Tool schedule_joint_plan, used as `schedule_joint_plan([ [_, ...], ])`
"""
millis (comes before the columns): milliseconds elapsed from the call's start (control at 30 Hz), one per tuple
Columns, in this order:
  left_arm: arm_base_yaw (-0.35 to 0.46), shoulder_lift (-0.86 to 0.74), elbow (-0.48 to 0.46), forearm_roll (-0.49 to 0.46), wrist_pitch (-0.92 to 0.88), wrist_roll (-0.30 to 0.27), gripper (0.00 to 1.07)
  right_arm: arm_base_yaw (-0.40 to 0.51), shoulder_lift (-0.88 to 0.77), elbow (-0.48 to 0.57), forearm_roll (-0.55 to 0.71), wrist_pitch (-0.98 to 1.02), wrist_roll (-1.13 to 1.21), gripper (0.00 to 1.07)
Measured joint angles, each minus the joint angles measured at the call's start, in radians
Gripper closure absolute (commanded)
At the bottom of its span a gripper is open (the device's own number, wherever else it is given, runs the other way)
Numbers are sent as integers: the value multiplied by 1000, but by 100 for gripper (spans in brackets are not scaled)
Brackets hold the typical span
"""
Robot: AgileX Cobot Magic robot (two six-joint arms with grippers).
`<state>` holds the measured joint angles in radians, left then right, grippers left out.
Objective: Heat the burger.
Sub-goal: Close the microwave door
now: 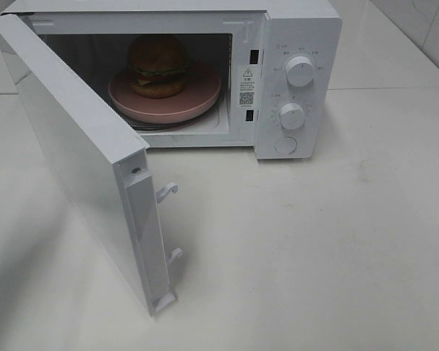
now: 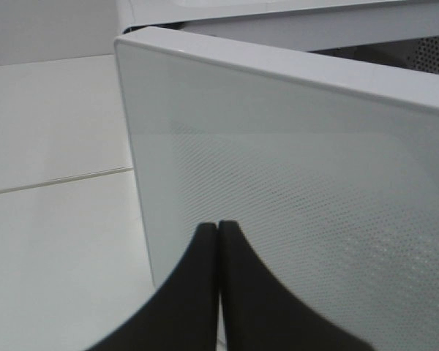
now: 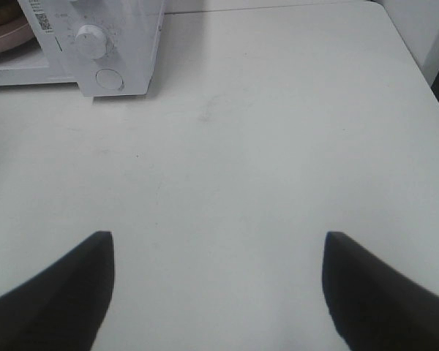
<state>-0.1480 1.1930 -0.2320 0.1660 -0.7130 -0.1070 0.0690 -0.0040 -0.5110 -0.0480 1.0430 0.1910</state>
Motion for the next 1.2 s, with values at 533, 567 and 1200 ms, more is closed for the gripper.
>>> schedule_joint_plan([
  [533, -154, 216, -109, -27, -131, -14, 107, 0, 0, 0, 0, 0, 0, 32],
  [567, -154, 216, -109, -27, -131, -14, 107, 0, 0, 0, 0, 0, 0, 32],
  [1200, -413, 448, -319, -259, -138, 67, 107, 0, 0, 0, 0, 0, 0, 32],
])
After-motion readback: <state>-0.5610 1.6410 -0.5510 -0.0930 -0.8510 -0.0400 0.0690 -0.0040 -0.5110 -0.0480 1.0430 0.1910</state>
